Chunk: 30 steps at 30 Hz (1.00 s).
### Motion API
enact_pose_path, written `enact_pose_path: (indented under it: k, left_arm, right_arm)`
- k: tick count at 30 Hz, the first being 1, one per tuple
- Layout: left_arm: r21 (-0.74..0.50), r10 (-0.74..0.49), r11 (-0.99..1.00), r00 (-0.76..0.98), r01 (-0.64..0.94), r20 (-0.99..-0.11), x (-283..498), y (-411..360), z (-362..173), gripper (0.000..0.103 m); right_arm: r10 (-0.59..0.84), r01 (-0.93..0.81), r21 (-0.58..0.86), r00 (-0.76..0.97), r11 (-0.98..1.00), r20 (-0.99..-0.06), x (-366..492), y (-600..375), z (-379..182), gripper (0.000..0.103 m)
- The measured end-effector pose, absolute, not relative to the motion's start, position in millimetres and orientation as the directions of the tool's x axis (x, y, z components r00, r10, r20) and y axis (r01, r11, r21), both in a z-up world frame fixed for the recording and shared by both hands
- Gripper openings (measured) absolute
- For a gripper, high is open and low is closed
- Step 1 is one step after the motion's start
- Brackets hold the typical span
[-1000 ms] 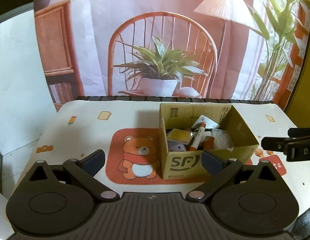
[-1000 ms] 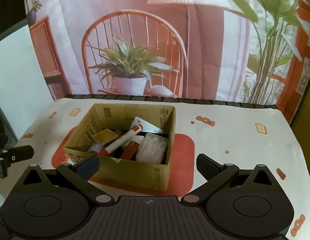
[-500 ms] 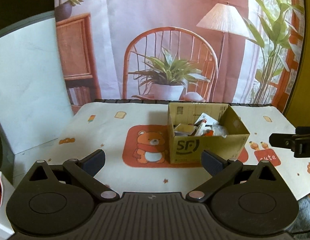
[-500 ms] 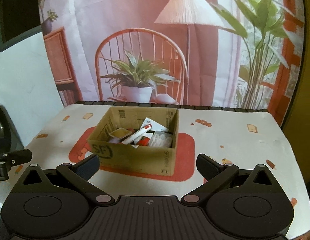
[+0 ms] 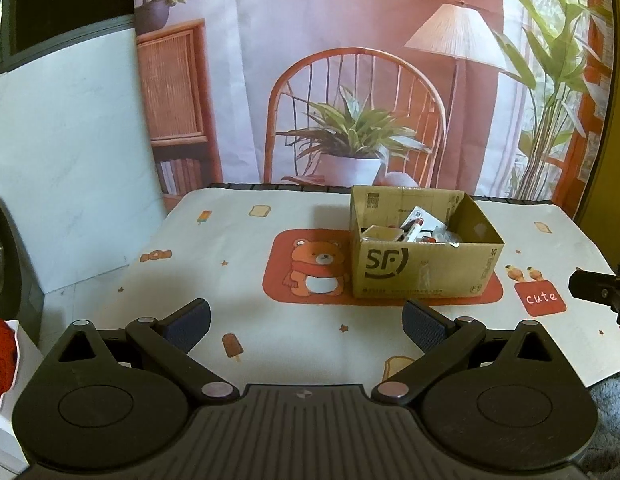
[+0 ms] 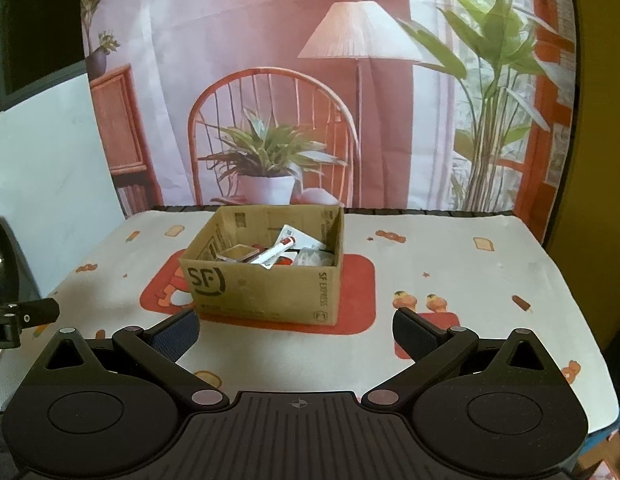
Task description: Organize rigid objects
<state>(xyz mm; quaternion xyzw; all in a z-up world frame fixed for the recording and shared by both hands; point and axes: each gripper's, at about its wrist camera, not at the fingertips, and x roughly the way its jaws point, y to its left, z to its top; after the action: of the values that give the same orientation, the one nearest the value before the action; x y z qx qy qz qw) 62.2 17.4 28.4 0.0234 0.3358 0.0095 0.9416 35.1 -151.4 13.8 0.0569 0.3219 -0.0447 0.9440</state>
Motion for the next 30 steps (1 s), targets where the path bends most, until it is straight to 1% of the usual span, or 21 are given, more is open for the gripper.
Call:
enact_pose_path:
  k: [6,11,30]
  left_arm:
    - [0.091,0.056,0.996,0.794,-0.001,-0.606,59.4,16.1,30.1,0.103]
    - [0.119,0.060,0.993,0.795,0.015,-0.603,57.7,13.4,27.9,0.103]
    - [0.121,0.056,0.992,0.798,0.022,-0.600,57.6,17.3,27.5,0.103]
  right_arm:
    - [-0.072,0.115,0.037,0.807,0.993,-0.586,28.9,-144.4,12.3,0.103]
    - [-0.080,0.130,0.044,0.810,0.991,-0.580,28.2,-147.1,10.8,0.103]
    - [-0.084,0.140,0.053,0.810,0.989,-0.580,27.1,-149.8,7.7,0.103]
